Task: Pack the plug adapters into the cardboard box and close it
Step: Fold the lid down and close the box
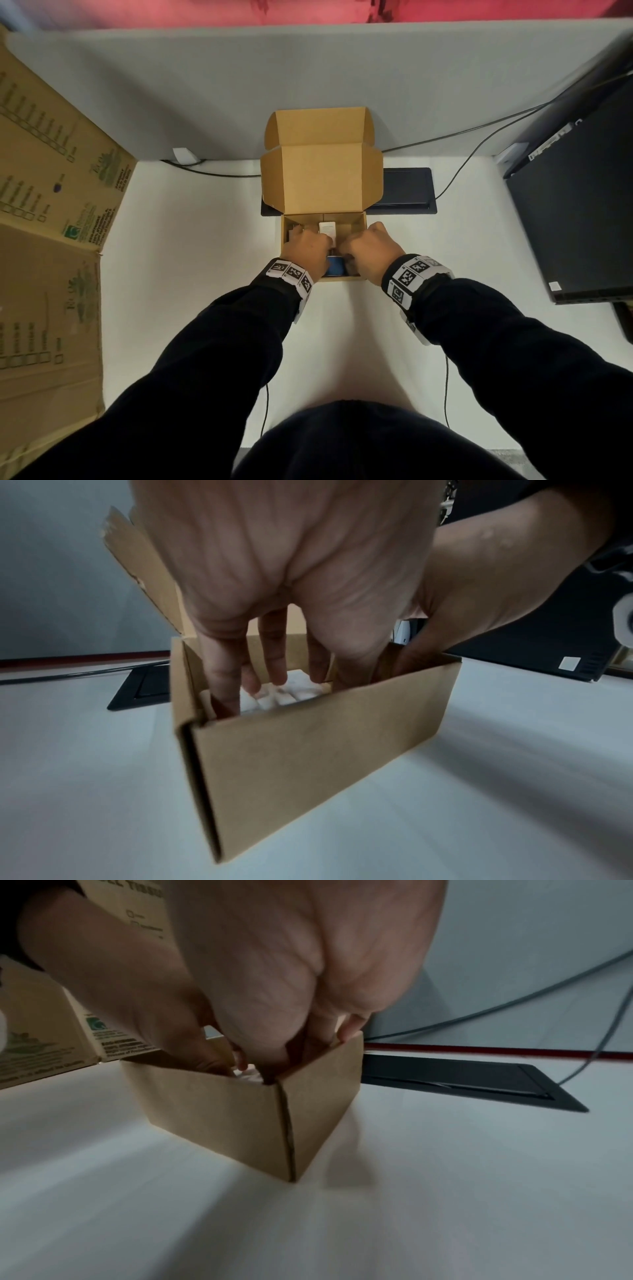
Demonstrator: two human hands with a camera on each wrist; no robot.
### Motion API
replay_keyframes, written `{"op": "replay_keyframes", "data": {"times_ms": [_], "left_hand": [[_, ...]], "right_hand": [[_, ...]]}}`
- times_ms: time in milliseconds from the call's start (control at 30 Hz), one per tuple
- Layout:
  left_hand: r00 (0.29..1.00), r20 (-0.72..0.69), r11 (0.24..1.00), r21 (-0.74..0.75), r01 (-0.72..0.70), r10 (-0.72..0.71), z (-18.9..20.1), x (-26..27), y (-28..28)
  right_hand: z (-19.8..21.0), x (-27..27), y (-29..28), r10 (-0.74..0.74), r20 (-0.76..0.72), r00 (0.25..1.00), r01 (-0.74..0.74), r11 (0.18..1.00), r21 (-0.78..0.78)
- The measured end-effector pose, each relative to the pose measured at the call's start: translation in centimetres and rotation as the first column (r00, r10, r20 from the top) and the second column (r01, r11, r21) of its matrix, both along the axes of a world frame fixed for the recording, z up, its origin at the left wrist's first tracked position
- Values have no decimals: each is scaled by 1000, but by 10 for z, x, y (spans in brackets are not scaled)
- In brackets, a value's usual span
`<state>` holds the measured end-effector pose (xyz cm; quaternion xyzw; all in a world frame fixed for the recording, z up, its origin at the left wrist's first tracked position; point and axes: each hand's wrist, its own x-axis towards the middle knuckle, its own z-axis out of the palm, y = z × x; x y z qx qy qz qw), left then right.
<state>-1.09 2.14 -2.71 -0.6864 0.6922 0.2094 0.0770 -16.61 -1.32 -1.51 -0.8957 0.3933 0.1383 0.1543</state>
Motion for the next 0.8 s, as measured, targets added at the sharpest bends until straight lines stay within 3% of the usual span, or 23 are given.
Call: {"op": "replay_keyframes", "data": {"times_ms": [100,167,233,300,367,467,533,600,700,800], "left_hand": [[1000,4,990,-144,2,-2,6,7,1],[992,-85,965,-237,-111,93,11,14,0],[939,-224,910,-270,-315,259,14,25,1],[840,-369,802,-304,-514,399,17,37,3],[735,-497,670,-349,-656,461,21,47,5],[493,-693,485,-232,-843,526,32,58,-1],[248,-798,437,21,-899,549,39,64,-11],[99,-850,492,201,-847,517,41,67,-20],[94,-874,561,220,-798,477,49,62,-16],[30,-856,534,295,-792,517,48,57,-6]], "right_hand": [[-1,-9,0,-85,244,966,111,989,-95],[-3,-17,-1,-211,474,855,302,945,-124],[0,-20,-5,-335,626,704,502,859,-104],[13,-19,-12,-470,720,510,655,755,29],[22,-16,-25,-674,677,294,732,614,293],[29,-12,-43,-862,500,88,652,429,625],[32,-10,-45,-878,473,72,611,414,675],[35,-10,-41,-870,482,100,570,447,689],[37,-11,-32,-890,440,119,533,431,728],[42,-17,-25,-918,360,168,513,393,763]]}}
